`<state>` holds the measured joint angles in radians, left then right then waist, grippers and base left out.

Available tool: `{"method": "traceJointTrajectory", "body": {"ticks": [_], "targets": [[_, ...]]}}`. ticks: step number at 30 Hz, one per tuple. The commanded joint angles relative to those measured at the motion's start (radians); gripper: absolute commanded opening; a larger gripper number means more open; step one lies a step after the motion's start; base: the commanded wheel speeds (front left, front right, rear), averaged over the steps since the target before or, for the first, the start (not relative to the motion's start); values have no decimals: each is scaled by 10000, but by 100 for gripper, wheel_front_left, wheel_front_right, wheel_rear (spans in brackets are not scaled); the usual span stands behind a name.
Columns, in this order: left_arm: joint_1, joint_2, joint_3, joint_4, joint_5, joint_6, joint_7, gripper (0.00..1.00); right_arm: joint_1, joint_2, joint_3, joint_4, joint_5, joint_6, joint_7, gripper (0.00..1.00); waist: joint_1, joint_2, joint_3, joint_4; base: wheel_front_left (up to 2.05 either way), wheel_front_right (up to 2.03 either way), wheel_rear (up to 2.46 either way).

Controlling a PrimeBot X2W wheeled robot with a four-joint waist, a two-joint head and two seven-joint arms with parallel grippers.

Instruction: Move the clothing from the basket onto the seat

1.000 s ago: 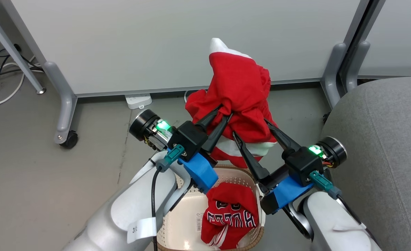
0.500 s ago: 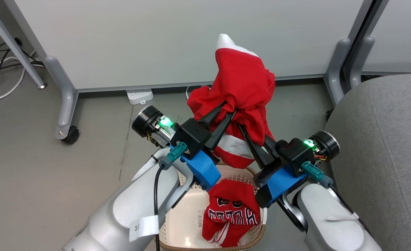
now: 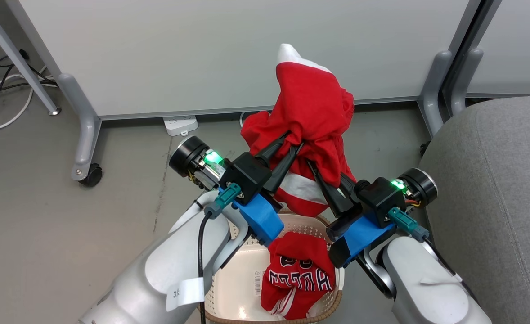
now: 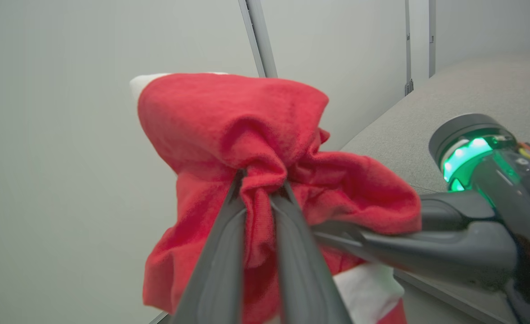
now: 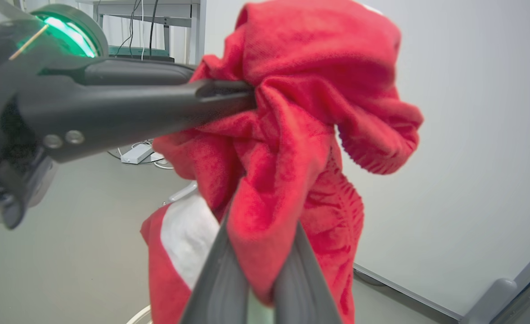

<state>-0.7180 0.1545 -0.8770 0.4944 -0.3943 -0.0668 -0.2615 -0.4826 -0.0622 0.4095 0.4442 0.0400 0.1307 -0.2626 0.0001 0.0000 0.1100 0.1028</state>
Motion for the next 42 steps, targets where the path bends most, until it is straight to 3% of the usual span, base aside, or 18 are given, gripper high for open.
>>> {"method": "traceJointTrajectory", "body": {"ticks": [1, 2, 3, 21, 42], "targets": [[-115, 22, 12, 28, 50, 7, -45, 0, -106, 36, -6, -6, 56, 1, -35, 0, -1, 0, 2, -3, 0, 0, 0], [-115, 22, 17, 36, 54, 18, -45, 63, -105, 35, -2, -10, 55, 1, -35, 0, -1, 0, 1, -5, 0, 0, 0], [-120, 24, 25, 40, 71, 48, -46, 100, -100, 36, -3, -13, 60, 1, -35, 0, -1, 0, -2, -7, 0, 0, 0], [70, 193, 103, -154, 214, 140, -49, 100, 183, 16, -451, -217, 104, 3, -35, 0, -1, 0, 135, -315, 0, 0, 0], [192, 377, -321, -452, 362, 101, -47, 100, 737, 99, -2689, -1279, -176, 3, -36, 0, -1, 0, 1175, -2397, 0, 0, 0]]}}
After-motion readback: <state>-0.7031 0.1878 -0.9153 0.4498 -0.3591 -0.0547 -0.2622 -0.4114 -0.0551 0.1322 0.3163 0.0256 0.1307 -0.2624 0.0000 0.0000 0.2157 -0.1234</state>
